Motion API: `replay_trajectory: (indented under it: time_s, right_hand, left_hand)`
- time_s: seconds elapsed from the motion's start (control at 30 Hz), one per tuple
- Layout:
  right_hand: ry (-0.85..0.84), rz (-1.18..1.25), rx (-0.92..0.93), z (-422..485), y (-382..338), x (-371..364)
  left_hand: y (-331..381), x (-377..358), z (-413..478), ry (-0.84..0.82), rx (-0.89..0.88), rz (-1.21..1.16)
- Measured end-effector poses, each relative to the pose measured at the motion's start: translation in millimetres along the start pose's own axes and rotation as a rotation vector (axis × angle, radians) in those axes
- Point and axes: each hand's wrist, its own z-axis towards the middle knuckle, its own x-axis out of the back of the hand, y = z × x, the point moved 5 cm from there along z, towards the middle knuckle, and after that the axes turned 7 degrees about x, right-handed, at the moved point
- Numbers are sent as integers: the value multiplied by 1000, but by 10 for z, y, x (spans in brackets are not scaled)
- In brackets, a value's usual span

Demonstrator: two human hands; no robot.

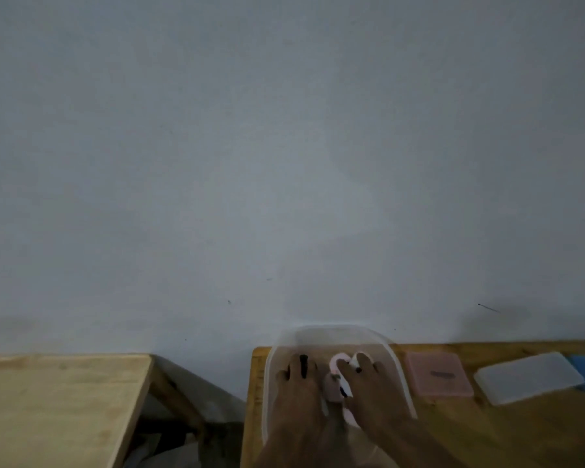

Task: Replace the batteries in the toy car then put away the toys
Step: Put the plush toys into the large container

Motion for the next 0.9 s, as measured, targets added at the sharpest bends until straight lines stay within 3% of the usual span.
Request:
replay_trajectory:
  time_s: [0.27, 0.47, 0.57, 0.77, 0.9]
  right_hand:
    - [32, -11, 33, 9, 31, -63]
    - [58, -11, 59, -134, -52, 81]
    - [155, -41, 171, -316, -126, 281]
    - [478, -14, 149, -950, 8, 652]
    - [536, -4, 130, -1437, 247, 783]
  left_hand:
    - [-102, -179, 173, -7, 24, -9]
    - [-122, -150, 103, 163, -2, -53]
    - [-71, 6, -90, 272, -30, -35]
    - [112, 207, -647, 487, -18, 93]
    - [418, 146, -1006, 563, -41, 144]
